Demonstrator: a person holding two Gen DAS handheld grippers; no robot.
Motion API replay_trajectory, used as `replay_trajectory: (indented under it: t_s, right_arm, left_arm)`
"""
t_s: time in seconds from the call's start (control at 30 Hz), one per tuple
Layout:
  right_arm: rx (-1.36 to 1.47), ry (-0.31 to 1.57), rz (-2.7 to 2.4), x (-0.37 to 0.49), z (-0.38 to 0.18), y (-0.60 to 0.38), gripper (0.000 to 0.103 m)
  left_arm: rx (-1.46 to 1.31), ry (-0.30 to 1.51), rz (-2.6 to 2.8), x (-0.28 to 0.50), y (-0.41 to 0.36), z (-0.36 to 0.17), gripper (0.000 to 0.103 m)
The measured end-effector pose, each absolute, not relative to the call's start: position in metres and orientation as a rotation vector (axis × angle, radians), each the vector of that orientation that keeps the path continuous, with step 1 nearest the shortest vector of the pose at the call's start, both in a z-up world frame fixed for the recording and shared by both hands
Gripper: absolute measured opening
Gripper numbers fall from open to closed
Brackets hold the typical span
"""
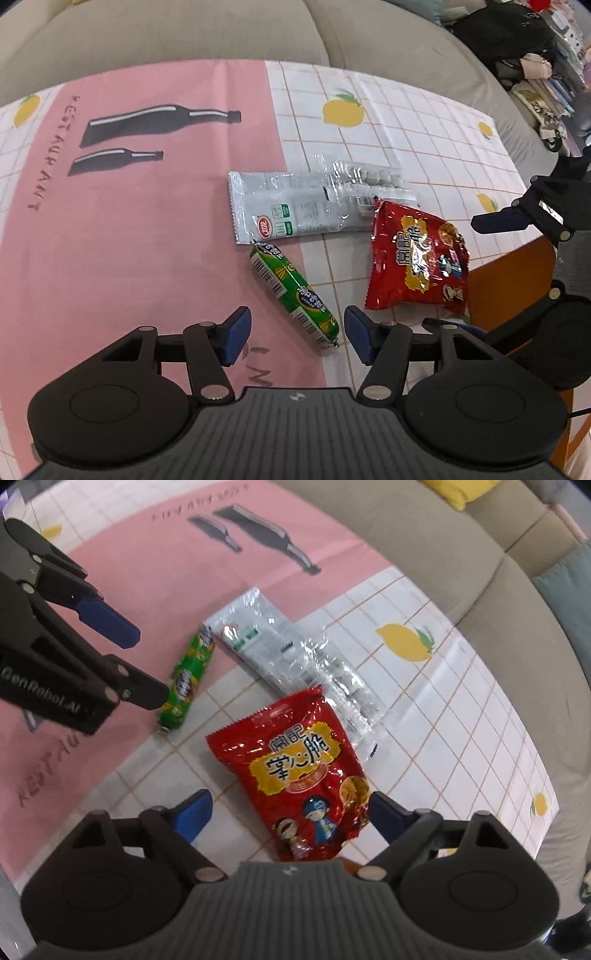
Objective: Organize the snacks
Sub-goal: 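Grasp the green sausage stick with the left gripper while the right grasps the red chip bag, then lift and carry the sausage stick and chip bag over the orange box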
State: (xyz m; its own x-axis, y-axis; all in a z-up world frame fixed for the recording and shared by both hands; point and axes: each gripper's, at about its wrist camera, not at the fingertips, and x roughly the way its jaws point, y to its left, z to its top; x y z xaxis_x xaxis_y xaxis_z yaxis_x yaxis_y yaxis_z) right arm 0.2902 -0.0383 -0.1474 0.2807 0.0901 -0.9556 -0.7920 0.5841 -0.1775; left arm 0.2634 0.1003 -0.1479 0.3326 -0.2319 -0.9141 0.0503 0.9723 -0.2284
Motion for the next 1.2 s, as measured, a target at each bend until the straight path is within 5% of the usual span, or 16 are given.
replay_trajectory:
  t_s: [0.5,0.73,0.87,1.2]
  right_arm:
    - [-0.785,1.298,0.630,0.325,-0.184,-0.025,0.094]
    - [-0.668,1.351,0.635,0.331,-0.181,-0.027,0.090]
    - [-0.523,1.413,0.624,0.328,-0.177,-0.031,0.089]
    - [-0.252,1.444,0.576,0.290,-0.176,-0.036,0.092]
  left_arm:
    - [-0.196,1.254,-0.170,0.277,0.094,-0.169,0.062]
    - [-0.206,1.256,-0.201,0.275,0.092,-0.169,0.033]
    - [-0.146,1.270,-0.202,0.266,0.093,-0.168,0.025]
    - [-0.022,1.306,-0.195,0.240,0.100,-0.161,0.025]
